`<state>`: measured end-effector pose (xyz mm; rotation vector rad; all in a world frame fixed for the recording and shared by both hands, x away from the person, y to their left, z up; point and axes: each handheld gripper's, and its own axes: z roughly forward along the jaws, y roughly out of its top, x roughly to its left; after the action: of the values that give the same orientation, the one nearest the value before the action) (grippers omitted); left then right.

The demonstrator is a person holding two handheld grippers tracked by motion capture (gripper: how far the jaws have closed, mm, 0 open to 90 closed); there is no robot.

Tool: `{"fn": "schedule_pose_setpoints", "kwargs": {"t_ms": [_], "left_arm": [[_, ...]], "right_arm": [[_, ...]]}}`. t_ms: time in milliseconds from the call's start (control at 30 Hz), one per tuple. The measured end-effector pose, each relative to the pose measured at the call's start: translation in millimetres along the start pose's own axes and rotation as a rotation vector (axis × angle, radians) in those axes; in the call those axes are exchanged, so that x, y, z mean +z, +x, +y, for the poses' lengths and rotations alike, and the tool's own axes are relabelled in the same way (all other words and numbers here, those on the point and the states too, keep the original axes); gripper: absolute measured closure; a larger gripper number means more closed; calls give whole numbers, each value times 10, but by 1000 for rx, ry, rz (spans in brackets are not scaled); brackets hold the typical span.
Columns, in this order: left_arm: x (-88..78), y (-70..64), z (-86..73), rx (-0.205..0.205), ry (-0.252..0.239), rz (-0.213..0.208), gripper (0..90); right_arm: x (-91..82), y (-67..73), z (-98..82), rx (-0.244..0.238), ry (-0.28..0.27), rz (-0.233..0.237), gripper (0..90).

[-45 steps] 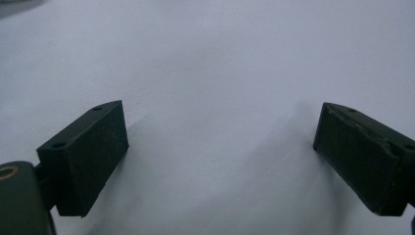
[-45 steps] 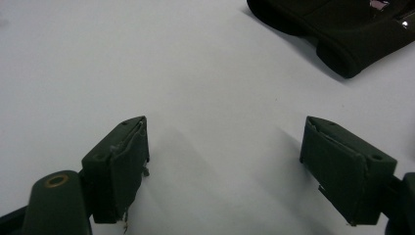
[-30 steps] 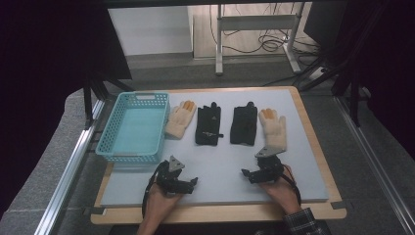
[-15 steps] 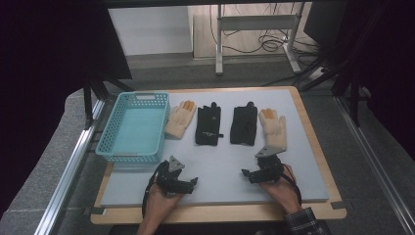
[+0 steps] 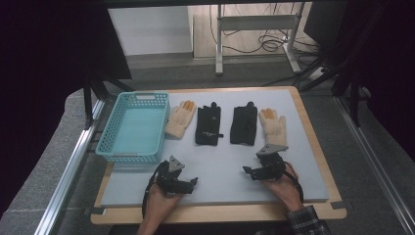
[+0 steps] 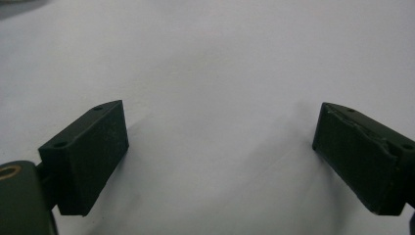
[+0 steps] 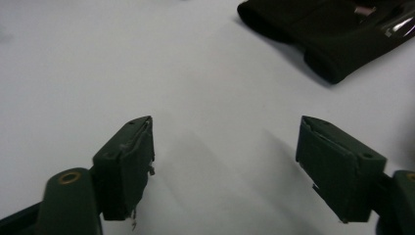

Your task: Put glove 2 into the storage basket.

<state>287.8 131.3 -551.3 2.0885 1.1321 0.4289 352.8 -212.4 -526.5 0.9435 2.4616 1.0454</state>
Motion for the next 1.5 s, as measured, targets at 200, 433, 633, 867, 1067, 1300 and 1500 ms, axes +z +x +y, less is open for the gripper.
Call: {"fn": "schedule_pose_setpoints", "kwargs": {"t_ms": [200,433,633,867,1067,1300,1500], "left_arm": [[-2,1,0,2,2,0,67],[-2,1,-1,2,1,0,67],[-1,2,-1,2,1,0,67],[-1,2,-1,2,1,-1,67],[-1,3,-1,2,0,-1,67],[-1,2,-1,2,-1,-1,67],[0,-1,-2,-3,-1,-1,67]], "right_arm": [[-43,-113,136,11,-23,-8,285],[2,-322,357,47,-38,-26,371],[172,-602,581,73,-35,-58,410],[434,-791,794,73,-6,-111,365],[602,-907,934,83,6,-142,327],[904,-1119,996,131,54,-169,302],[973,-1130,1022,123,79,-172,387]]}}
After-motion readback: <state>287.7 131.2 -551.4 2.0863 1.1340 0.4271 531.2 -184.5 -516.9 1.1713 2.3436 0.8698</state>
